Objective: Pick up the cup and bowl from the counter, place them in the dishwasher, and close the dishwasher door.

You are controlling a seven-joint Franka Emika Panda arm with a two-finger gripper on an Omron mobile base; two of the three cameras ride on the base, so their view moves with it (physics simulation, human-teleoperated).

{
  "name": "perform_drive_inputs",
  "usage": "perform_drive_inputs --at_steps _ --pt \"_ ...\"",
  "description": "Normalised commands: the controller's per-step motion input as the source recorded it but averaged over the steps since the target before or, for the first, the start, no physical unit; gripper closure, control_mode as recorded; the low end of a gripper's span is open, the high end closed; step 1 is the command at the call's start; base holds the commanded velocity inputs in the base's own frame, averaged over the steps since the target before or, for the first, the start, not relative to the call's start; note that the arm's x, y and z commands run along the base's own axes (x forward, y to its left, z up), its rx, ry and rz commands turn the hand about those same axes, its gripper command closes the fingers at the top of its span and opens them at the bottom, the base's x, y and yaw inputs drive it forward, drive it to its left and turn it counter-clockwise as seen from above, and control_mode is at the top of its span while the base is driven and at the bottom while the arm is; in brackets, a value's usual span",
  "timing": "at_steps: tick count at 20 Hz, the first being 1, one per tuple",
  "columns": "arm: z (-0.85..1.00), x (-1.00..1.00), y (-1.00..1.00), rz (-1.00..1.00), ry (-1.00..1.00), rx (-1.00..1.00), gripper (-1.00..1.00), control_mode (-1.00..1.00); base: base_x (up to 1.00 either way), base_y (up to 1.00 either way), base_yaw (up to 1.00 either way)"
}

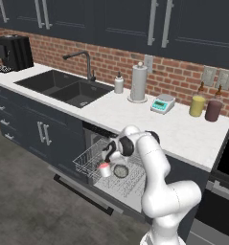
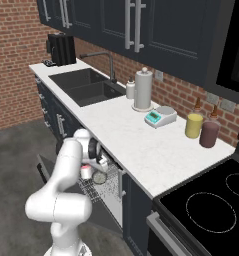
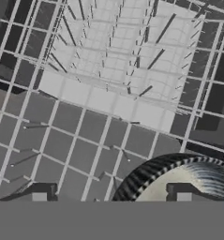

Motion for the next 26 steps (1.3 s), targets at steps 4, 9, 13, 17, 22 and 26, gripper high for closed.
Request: perform_drive_inputs --at_steps 4,9,13,17,22,26 --pt "0.37 0.0 0.32 -0.02 -0.01 -0.21 -1.0 -1.0 0.0 0.0 0.0" --pt "0.47 0.0 0.24 -0.06 -0.01 -0.2 -1.0 -1.0 0.0 0.0 0.0" --pt "0.85 -0.04 0.06 -0.02 -0.03 -0.07 -1.0 -1.0 0.0 0.0 0.0" --pt "1.0 -0.16 0.0 0.0 -0.08 0.0 -1.0 -1.0 0.0 0.0 0.0" --pt "1.0 -0.5 0.0 0.0 -0.18 0.12 -1.0 -1.0 0.0 0.0 0.0" --pt "1.0 -0.87 0.0 0.0 -0.3 0.16 -1.0 -1.0 0.0 0.0 0.0"
